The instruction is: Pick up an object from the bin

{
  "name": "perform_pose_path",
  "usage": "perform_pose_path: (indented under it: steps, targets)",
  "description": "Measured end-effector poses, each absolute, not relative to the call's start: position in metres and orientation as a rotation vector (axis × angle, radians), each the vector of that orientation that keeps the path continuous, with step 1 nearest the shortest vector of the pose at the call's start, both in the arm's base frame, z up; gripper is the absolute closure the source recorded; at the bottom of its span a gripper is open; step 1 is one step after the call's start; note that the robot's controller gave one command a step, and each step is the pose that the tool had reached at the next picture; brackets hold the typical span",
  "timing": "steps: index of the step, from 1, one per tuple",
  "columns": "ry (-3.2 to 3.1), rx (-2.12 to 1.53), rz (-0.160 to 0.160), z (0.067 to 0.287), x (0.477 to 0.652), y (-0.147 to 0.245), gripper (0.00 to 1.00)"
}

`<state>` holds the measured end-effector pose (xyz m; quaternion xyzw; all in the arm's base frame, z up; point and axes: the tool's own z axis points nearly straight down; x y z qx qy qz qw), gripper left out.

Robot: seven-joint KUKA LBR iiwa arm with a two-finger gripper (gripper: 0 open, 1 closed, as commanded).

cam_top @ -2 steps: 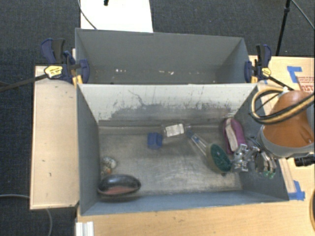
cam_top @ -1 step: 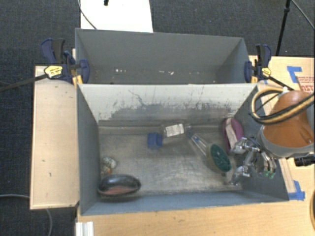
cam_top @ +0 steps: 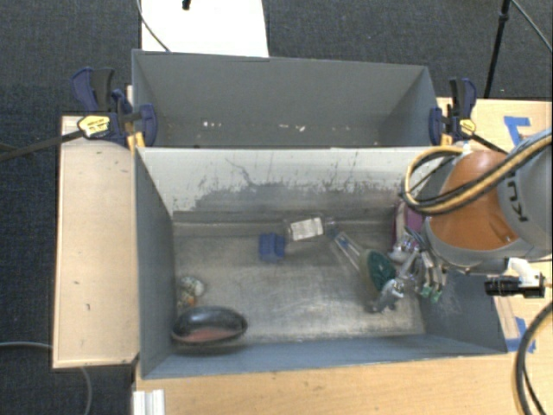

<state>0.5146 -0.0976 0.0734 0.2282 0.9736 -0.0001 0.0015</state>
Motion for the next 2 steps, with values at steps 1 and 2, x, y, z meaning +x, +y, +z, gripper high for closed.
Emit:
perform_pose_path:
  steps: [1,2]
  targets:
    - [3.052,0.709,-0.001,0.074,0.516,-0.099,1.0]
    - [3.089,0.518,-0.001,0.216,0.511,-0.107,1.0]
